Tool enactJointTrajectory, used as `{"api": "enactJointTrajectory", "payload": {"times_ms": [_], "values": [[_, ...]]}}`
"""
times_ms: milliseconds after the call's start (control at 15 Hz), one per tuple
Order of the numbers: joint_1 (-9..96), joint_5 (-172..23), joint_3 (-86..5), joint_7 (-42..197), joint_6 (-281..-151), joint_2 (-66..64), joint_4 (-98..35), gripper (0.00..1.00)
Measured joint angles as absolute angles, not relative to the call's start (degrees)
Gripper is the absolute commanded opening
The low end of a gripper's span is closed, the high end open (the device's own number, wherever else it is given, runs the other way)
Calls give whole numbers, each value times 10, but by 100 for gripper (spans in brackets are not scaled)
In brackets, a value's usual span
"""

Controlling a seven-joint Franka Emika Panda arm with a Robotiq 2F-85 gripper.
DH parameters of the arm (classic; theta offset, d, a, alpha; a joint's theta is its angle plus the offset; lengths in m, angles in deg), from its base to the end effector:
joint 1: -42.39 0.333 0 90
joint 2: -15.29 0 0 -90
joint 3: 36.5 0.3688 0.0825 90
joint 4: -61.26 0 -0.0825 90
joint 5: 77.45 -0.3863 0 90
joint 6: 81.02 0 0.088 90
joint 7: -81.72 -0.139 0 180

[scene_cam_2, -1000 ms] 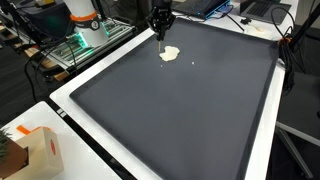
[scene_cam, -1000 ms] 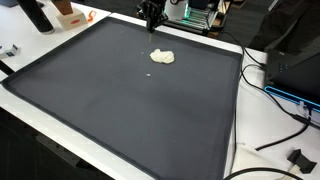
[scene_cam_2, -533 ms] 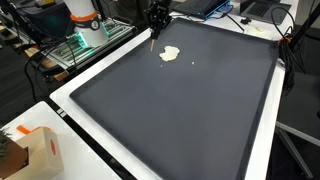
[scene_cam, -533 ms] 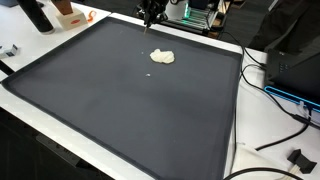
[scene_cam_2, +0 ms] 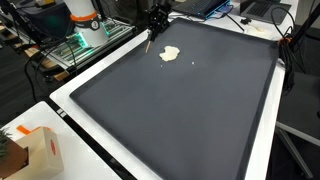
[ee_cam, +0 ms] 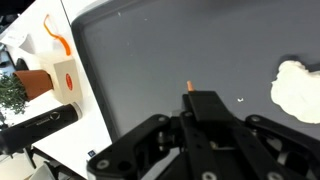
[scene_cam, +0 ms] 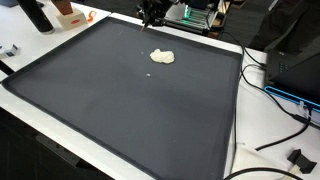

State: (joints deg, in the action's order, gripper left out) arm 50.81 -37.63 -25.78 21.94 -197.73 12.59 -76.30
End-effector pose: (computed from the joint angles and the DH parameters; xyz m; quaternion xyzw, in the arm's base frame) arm 0.4432 0.0967 0.3031 0.9382 -0.1207 0.0197 0.3239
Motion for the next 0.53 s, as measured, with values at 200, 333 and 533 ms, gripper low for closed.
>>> {"api": "enactJointTrajectory", "payload": {"times_ms": [200,333,533], "values": [[518,-350,-258,198,-1957,99,-746,3],[523,-332,-258,185,-1944,83,-734,3],[530,-306,-259,166,-1928,58,-715,3]]}}
